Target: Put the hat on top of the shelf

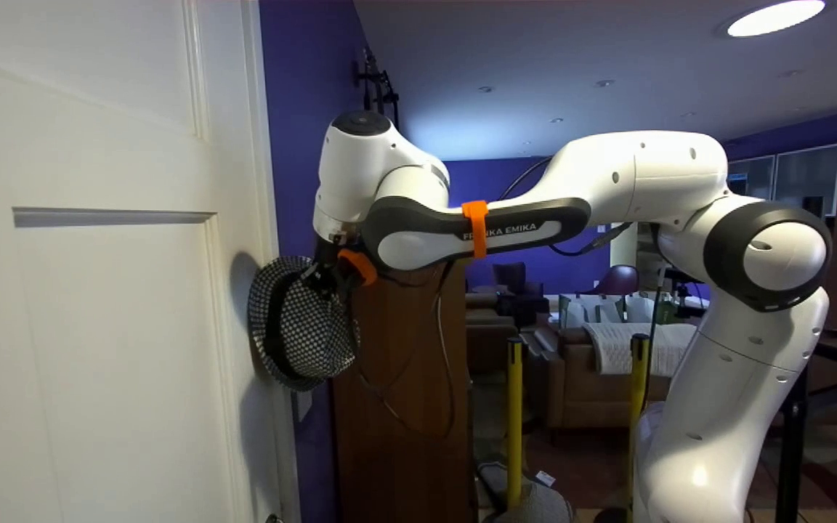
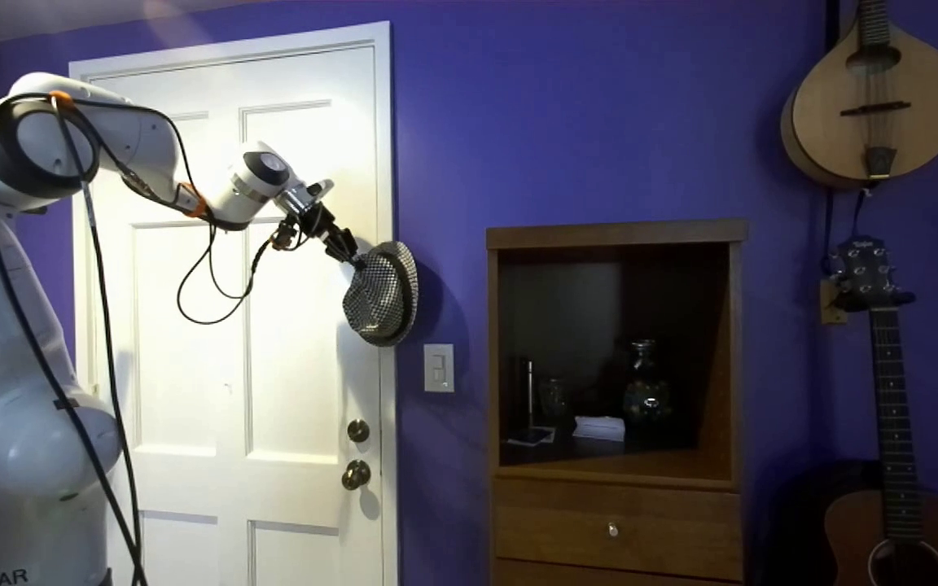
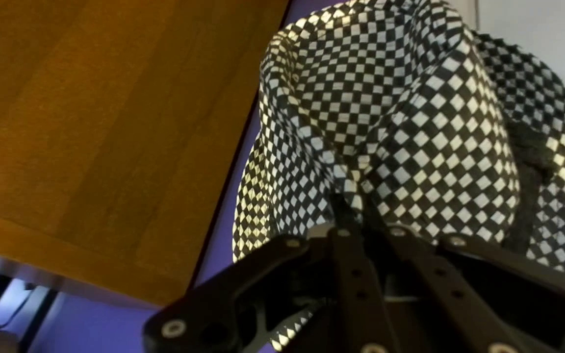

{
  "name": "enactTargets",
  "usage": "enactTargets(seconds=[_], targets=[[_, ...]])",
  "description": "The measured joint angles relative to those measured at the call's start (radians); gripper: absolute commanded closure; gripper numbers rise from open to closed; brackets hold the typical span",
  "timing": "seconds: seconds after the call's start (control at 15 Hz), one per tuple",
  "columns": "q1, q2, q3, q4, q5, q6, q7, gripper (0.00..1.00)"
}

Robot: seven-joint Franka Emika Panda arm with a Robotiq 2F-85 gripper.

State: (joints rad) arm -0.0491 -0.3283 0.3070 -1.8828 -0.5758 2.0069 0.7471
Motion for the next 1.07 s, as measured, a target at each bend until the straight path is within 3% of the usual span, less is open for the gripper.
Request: enactTargets(seconds=[0.27,0.6,0.73,1.07], targets=[[-0.051,0.068,-0.029,0.122,-0.095,-0.081,0.115,0.98],[-0.053,0.169,-0.08,0.313,-0.196,-0.237,0.261,0.98],[-0.05,0.204,-0.098,0.382,-0.233,-0.295,0.321,0.93],[-0.045,0.246,-0.11,0.45,-0.243,-0.33,0.36,0.98]])
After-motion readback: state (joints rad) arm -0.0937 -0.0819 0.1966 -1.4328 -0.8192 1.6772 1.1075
